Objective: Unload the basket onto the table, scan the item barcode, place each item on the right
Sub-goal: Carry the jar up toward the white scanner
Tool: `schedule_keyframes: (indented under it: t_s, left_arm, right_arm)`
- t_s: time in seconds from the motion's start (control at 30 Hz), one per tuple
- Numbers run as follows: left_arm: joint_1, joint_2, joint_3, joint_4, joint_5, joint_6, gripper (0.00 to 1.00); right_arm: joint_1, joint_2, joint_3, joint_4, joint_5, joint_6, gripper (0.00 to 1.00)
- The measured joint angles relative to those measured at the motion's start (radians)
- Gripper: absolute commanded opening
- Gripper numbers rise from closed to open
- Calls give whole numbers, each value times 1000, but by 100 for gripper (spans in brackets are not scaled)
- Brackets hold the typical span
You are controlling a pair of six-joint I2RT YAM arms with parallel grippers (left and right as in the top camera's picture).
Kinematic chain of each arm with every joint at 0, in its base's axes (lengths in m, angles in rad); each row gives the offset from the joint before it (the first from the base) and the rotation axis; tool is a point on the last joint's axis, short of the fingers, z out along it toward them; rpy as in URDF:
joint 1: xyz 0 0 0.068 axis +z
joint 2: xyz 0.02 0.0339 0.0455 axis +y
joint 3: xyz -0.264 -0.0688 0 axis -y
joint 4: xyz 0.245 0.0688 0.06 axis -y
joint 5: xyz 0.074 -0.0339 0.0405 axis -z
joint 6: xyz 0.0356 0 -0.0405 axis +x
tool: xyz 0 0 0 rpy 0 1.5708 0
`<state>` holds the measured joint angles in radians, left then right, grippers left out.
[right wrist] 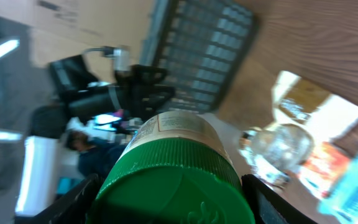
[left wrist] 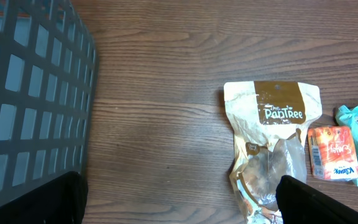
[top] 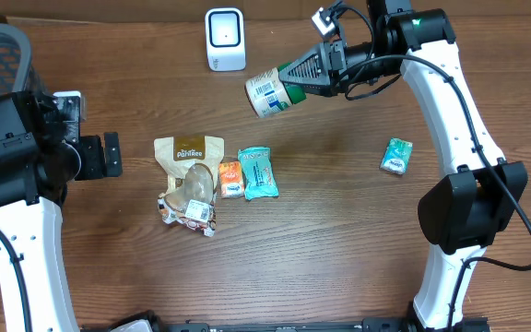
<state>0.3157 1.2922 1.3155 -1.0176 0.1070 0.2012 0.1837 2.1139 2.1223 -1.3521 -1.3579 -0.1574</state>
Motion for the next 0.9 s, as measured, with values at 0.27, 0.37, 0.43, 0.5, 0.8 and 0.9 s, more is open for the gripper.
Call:
schedule_keyframes:
  t_s: [0.27, 0.37, 0.43, 0.5, 0.8, 0.9]
  left_arm:
    - [0, 0, 0, 0, 0, 0, 100]
    - [0, 0, 0, 0, 0, 0, 100]
    - [0, 0, 0, 0, 0, 0, 100]
    - [0, 0, 0, 0, 0, 0, 99]
    - [0, 0, 0, 0, 0, 0, 100]
    - [0, 0, 0, 0, 0, 0, 100]
  right_arm:
    - [0, 0, 0, 0, -90, 0, 20]
    - [2, 0, 0, 5, -43, 0, 20]
    - [5, 0, 0, 9, 7, 0, 20]
    - [13, 0, 0, 23, 54, 0, 19]
    - [124, 0, 3, 341, 534, 201, 33]
    - [188, 0, 4, 460, 802, 247, 33]
